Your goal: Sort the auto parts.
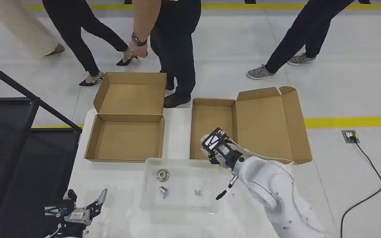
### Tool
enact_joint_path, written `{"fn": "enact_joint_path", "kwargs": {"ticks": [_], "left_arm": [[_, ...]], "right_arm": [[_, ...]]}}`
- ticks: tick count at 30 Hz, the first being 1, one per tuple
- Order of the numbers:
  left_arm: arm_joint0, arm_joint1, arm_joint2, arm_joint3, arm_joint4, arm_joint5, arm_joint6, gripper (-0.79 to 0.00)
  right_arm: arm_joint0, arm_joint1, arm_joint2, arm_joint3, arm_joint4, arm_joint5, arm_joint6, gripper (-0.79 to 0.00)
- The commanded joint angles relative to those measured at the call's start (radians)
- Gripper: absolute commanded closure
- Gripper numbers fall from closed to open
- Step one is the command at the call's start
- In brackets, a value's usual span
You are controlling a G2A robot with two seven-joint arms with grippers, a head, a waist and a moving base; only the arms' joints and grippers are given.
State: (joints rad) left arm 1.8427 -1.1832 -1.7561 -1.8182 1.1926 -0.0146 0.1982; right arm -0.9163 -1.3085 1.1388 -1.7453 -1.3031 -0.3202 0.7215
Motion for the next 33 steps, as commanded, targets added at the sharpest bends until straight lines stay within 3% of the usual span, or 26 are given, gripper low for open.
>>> {"fn": "enact_joint_path", "kwargs": {"ticks": [1, 5, 19, 22, 33], "left_arm": [[0.0, 0.0, 0.0, 0.0, 0.0, 0.0, 0.0, -0.785], [0.0, 0.0, 0.0, 0.0, 0.0, 0.0, 0.0, -0.785], [0.0, 0.0, 0.0, 0.0, 0.0, 0.0, 0.0, -0.785], [0.0, 0.0, 0.0, 0.0, 0.0, 0.0, 0.0, -0.785], [0.0, 0.0, 0.0, 0.0, 0.0, 0.0, 0.0, -0.785]], "right_arm": [[0.054, -0.004, -0.005, 0.076, -0.001, 0.001, -0.01, 0.0], [0.142, -0.012, -0.032, 0.216, -0.005, -0.038, -0.063, 0.0], [0.139, -0.013, -0.032, 0.217, -0.003, -0.034, -0.067, 0.0], [0.132, -0.021, -0.046, 0.254, 0.009, 0.032, -0.119, 0.0], [0.344, -0.095, -0.2, 0.621, 0.039, 0.202, -0.21, 0.0]]}}
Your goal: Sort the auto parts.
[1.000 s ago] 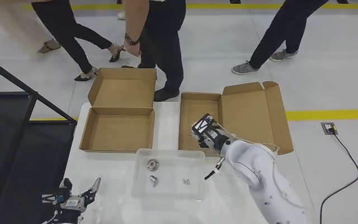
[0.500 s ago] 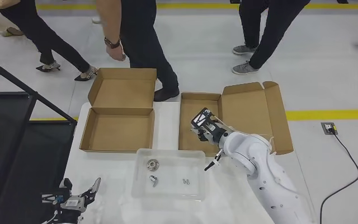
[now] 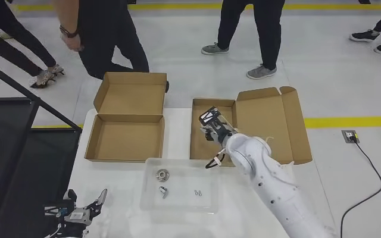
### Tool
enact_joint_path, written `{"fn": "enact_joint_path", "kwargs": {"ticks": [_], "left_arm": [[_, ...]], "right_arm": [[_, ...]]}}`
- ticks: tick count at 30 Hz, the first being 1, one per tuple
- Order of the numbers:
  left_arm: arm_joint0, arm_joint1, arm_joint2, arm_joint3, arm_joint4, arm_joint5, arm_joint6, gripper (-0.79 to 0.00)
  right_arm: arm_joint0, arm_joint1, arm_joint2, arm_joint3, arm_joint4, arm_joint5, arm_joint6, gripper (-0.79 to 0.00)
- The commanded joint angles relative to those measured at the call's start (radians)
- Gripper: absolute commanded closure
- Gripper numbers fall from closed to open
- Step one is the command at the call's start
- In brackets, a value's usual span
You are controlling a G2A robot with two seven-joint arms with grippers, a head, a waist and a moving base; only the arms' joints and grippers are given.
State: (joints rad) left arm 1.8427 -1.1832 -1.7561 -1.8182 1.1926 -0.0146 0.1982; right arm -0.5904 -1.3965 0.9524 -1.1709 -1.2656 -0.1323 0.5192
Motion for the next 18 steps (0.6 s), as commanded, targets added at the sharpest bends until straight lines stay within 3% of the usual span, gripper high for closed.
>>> {"fn": "enact_joint_path", "kwargs": {"ticks": [1, 8, 18], "left_arm": [[0.0, 0.0, 0.0, 0.0, 0.0, 0.0, 0.0, -0.785], [0.0, 0.0, 0.0, 0.0, 0.0, 0.0, 0.0, -0.785], [0.0, 0.0, 0.0, 0.0, 0.0, 0.0, 0.0, -0.785]], "right_arm": [[0.031, -0.014, -0.023, 0.078, 0.005, 0.027, -0.016, 0.0], [0.098, -0.061, -0.083, 0.258, 0.034, 0.093, -0.09, 0.0], [0.19, -0.131, -0.16, 0.466, 0.071, 0.091, -0.119, 0.0]]}}
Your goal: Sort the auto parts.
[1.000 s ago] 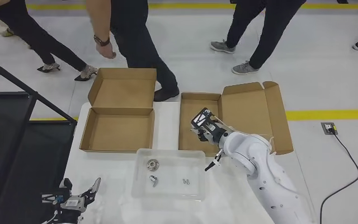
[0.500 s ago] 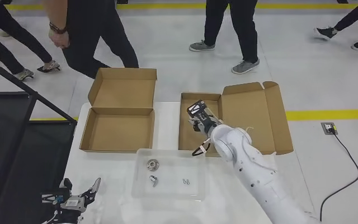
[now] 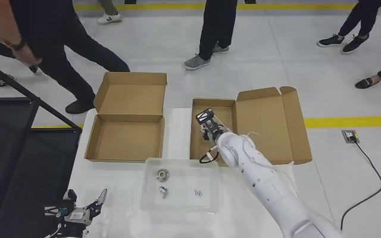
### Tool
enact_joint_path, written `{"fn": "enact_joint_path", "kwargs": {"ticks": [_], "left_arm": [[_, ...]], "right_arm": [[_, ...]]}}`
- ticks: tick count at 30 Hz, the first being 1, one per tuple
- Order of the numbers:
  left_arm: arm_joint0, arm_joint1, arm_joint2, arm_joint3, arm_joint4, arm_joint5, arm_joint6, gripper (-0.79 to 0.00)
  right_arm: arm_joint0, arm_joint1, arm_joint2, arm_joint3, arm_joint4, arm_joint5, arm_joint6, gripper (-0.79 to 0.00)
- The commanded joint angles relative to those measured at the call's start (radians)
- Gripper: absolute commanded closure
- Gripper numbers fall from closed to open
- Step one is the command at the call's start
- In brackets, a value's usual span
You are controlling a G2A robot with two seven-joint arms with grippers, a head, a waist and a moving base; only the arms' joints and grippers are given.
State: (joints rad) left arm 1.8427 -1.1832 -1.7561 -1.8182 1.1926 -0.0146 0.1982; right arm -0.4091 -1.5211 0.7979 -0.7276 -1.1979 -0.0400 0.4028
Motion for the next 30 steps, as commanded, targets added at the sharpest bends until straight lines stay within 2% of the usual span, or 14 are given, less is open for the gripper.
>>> {"fn": "enact_joint_path", "kwargs": {"ticks": [1, 11, 12, 14, 15, 20, 27, 28, 30], "left_arm": [[0.0, 0.0, 0.0, 0.0, 0.0, 0.0, 0.0, -0.785], [0.0, 0.0, 0.0, 0.0, 0.0, 0.0, 0.0, -0.785], [0.0, 0.0, 0.0, 0.0, 0.0, 0.0, 0.0, -0.785], [0.0, 0.0, 0.0, 0.0, 0.0, 0.0, 0.0, -0.785], [0.0, 0.0, 0.0, 0.0, 0.0, 0.0, 0.0, -0.785], [0.0, 0.0, 0.0, 0.0, 0.0, 0.0, 0.0, -0.785], [0.0, 0.0, 0.0, 0.0, 0.0, 0.0, 0.0, -0.785], [0.0, 0.0, 0.0, 0.0, 0.0, 0.0, 0.0, -0.785], [0.0, 0.0, 0.0, 0.0, 0.0, 0.0, 0.0, -0.785]], "right_arm": [[0.016, -0.013, -0.01, 0.042, 0.004, -0.001, -0.005, 0.0], [0.056, -0.054, -0.021, 0.197, 0.042, -0.021, -0.054, 0.0], [0.059, -0.058, -0.022, 0.206, 0.043, -0.023, -0.058, -0.037], [0.062, -0.063, -0.02, 0.22, 0.051, -0.033, -0.066, -0.179], [0.065, -0.065, -0.019, 0.228, 0.054, -0.037, -0.071, -0.206], [0.073, -0.075, -0.019, 0.255, 0.054, -0.043, -0.079, -0.299], [0.084, -0.082, -0.012, 0.28, 0.049, -0.047, -0.092, -0.382], [0.085, -0.082, -0.01, 0.282, 0.049, -0.048, -0.093, -0.403], [0.088, -0.082, -0.006, 0.282, 0.045, -0.047, -0.096, -0.502]]}}
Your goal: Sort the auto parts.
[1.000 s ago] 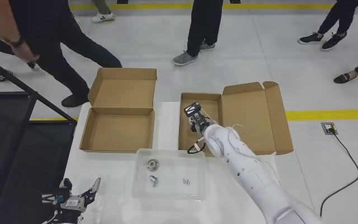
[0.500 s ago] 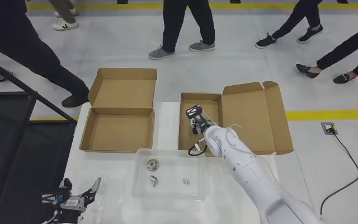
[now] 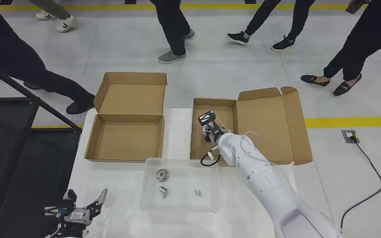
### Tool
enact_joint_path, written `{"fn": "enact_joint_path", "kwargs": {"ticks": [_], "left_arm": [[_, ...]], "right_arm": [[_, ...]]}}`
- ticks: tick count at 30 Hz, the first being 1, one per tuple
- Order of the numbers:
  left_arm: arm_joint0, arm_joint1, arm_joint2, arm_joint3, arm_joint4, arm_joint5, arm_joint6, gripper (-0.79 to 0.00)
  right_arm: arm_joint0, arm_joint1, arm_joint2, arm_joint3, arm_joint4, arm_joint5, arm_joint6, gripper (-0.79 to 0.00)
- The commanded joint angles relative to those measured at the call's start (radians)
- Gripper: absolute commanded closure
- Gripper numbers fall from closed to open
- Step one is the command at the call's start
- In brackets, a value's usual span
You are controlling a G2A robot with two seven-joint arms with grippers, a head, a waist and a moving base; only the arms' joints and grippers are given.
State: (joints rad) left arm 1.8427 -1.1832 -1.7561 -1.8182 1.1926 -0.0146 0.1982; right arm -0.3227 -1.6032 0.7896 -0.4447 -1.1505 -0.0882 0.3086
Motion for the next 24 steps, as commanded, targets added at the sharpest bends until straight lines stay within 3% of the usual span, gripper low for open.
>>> {"fn": "enact_joint_path", "kwargs": {"ticks": [1, 5, 14, 19, 24], "left_arm": [[0.0, 0.0, 0.0, 0.0, 0.0, 0.0, 0.0, -0.785], [0.0, 0.0, 0.0, 0.0, 0.0, 0.0, 0.0, -0.785], [0.0, 0.0, 0.0, 0.0, 0.0, 0.0, 0.0, -0.785], [0.0, 0.0, 0.0, 0.0, 0.0, 0.0, 0.0, -0.785], [0.0, 0.0, 0.0, 0.0, 0.0, 0.0, 0.0, -0.785]], "right_arm": [[0.002, 0.001, 0.004, -0.005, -0.005, 0.002, -0.006, -0.557], [-0.003, 0.009, 0.02, -0.033, -0.006, -0.017, -0.024, -0.785], [-0.045, 0.05, 0.067, -0.2, -0.068, -0.02, 0.006, -0.785], [-0.147, 0.104, 0.142, -0.483, -0.138, -0.049, 0.065, -0.785], [-0.378, 0.177, 0.284, -0.966, -0.205, -0.187, 0.256, -0.785]]}}
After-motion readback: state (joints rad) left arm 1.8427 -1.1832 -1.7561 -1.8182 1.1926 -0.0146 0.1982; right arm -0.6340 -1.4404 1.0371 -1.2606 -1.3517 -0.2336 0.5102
